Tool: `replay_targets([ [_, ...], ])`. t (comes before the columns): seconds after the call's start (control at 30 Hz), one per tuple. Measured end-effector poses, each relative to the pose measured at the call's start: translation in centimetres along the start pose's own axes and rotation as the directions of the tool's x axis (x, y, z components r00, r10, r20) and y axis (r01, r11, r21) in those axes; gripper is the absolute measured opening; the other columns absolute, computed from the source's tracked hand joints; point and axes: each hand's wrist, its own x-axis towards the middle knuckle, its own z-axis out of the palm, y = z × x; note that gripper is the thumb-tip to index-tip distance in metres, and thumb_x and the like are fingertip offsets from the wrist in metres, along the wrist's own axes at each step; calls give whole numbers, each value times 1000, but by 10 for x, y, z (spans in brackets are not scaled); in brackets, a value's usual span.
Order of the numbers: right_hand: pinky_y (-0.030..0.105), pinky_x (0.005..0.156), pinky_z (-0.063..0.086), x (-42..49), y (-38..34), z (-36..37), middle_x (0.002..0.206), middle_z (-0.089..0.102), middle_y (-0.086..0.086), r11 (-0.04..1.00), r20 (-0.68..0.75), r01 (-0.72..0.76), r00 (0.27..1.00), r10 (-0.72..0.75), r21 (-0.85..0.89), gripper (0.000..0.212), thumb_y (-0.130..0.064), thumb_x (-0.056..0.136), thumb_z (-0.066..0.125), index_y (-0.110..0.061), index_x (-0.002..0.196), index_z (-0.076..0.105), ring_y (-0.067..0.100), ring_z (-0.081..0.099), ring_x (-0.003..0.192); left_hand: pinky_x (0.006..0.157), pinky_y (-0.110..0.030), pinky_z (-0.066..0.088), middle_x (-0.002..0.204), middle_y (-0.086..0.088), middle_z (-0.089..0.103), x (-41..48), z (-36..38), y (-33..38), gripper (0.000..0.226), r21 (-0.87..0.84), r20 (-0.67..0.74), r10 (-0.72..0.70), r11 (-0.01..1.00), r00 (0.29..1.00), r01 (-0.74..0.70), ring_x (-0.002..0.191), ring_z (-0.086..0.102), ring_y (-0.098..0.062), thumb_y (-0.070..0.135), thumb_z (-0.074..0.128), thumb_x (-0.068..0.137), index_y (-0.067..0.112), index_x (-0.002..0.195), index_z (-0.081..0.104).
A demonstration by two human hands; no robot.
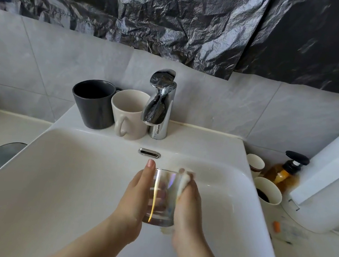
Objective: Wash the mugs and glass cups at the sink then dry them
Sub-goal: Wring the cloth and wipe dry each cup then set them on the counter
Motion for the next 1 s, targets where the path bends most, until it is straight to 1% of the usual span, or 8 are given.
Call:
replay_targets([
  [0.13,-5,78,31,-18,13,11,145,23,-22,880,66,265,963,-260,-394,66,-37,91,49,-35,148,15,-3,33,129,51,-21,49,76,-2,75,3,-8,2,66,0,12,-60,998,998,60,62,71,-11,68,29,87,17,100,68],
  [0.2,3,81,35,-19,13,13,138,38,-19,883,-78,285,939,-336,-373,45,-35,94,44,-37,138,35,1,42,124,54,-21,50,75,-3,75,4,-11,4,66,52,49,-81,996,995,79,63,71,-13,63,26,92,15,98,70],
  [0.3,34,87,50,-5,7,7,94,66,-8,993,-358,92,927,-112,-73,22,-36,96,41,-29,90,60,23,62,99,73,-34,56,96,-9,75,0,-7,5,68,59,76,-92,994,993,87,87,72,-26,67,31,89,15,110,69],
  [0.4,48,89,52,-4,12,5,98,69,-2,998,-234,53,970,-59,-30,23,-47,89,46,-31,96,61,25,65,96,72,-35,56,105,-7,72,-2,-3,3,76,21,53,-68,998,996,67,92,71,-26,77,44,69,19,114,62],
  [0.5,38,104,43,-13,16,13,132,55,-9,968,13,184,983,-185,-172,72,-64,68,46,-39,135,40,9,52,122,80,-40,54,109,-12,70,-2,-6,5,87,25,34,-43,999,999,42,95,70,-27,78,66,56,15,116,58],
  [0.63,35,84,53,-6,-2,1,96,72,-6,986,-121,166,979,-165,-1,17,-34,89,53,-32,100,67,13,66,91,88,-41,49,107,-16,71,-3,-10,13,81,-41,123,-25,999,992,30,95,69,-30,76,49,62,13,109,69],
  [0.83,35,98,48,-15,-3,4,111,66,-15,991,76,102,991,-109,85,40,-48,80,47,-41,118,55,4,61,107,93,-43,47,108,-13,71,-3,-10,14,75,-55,195,-23,998,980,34,100,66,-30,70,41,71,14,113,68],
  [1.0,43,88,54,-6,-4,6,92,73,-10,981,-237,190,955,-176,34,18,-33,92,52,-39,91,69,13,67,91,96,-57,48,121,-18,65,-3,-9,12,99,-90,89,21,996,996,-13,107,65,-36,79,68,54,12,126,55],
])
